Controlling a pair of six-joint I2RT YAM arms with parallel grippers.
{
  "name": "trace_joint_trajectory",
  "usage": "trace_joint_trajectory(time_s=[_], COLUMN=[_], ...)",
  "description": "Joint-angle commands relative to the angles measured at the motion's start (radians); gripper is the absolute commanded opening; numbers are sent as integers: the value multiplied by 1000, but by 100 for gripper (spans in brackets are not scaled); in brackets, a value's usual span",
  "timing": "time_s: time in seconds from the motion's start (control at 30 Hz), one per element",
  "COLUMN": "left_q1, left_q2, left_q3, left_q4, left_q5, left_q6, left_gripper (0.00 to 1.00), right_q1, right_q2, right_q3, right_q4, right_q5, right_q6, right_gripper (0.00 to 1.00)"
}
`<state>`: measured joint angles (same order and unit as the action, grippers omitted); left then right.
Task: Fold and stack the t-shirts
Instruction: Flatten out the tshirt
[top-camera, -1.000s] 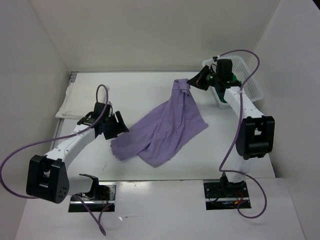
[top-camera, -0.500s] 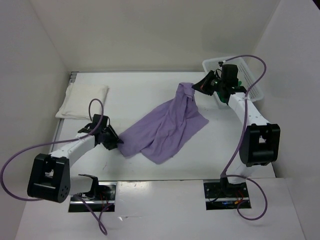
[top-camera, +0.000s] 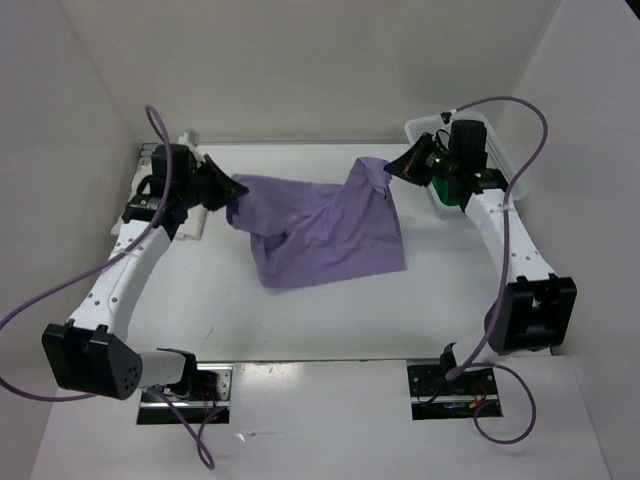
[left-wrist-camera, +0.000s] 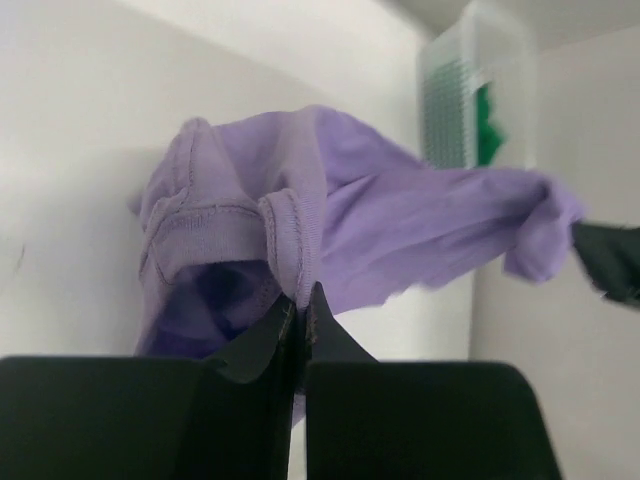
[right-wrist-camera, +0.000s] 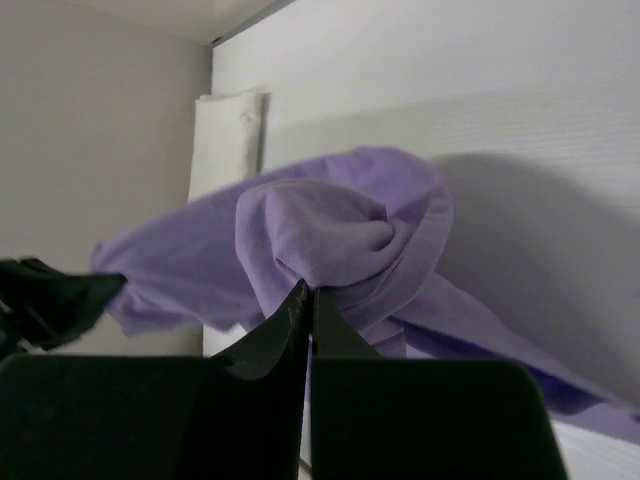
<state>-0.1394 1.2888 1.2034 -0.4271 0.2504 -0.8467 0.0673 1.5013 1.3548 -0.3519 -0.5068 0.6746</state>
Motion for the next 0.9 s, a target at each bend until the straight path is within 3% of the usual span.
trace_joint_trajectory(time_s=[0.0, 0.27, 0.37, 0.5, 0.6, 0.7, 0.77, 0.87], left_q1=[32, 32, 32, 32, 32, 32, 32, 41], left_q2=[-40, -51, -72, -72, -60, -34, 29, 199], left_q3=[163, 673, 766, 757, 719, 537, 352, 250], left_q4=[-65, -243, -294, -305, -305, -251, -175, -61], left_q5=[32, -144, -271, -295, -306, -185, -133, -120], left_q6=[66, 169, 208, 218, 238, 210, 201, 201], left_gripper=[0, 0, 0, 0, 4, 11, 19, 20], right_q1=[63, 129, 129, 117, 63, 29, 17, 17], right_q2=[-140, -349, -372, -328, -259, -101, 28, 198], right_q3=[131, 283, 323, 299, 155, 38, 38, 122], right_q4=[-71, -197, -223, -223, -136, -27, 20, 7], right_q5=[-12, -78, -50, 20, -13, -35, -21, 31], right_q6=[-61, -86, -86, -105, -73, -55, -55, -82], right_gripper=[0, 0, 0, 0, 0, 0, 0, 0])
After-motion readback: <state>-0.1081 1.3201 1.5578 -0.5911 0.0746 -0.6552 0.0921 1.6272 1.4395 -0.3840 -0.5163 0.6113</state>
